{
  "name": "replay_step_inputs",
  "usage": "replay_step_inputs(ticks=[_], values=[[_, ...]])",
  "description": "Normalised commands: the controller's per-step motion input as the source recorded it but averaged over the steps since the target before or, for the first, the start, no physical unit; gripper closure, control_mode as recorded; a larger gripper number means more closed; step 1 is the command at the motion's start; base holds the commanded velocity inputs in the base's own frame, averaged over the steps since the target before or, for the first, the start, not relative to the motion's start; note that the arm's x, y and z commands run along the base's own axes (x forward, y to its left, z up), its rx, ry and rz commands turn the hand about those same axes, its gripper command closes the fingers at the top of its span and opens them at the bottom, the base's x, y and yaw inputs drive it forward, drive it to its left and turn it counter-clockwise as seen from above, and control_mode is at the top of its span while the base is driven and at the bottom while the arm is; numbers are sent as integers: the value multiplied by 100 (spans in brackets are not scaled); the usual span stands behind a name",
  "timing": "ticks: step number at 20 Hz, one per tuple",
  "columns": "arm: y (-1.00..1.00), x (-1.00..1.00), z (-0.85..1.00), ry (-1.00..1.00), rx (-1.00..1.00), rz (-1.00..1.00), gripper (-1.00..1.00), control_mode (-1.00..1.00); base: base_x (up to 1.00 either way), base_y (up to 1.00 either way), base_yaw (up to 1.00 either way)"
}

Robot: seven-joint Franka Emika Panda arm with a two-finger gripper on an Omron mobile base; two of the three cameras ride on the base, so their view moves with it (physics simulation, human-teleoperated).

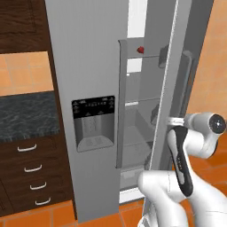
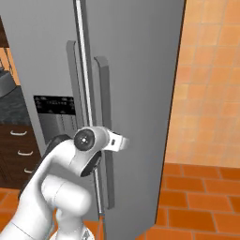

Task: Take the strawberry from the fridge and place it on top of the pancake, located on the dining counter.

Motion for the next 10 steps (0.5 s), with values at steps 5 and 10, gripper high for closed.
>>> replay_step_inputs(ticks=[5,10], values=[[-100,-94,-6,16,-6,-20,100,-100,0,0,0],[-84,-76,26,29,-4,-24,100,-100,0,0,0]])
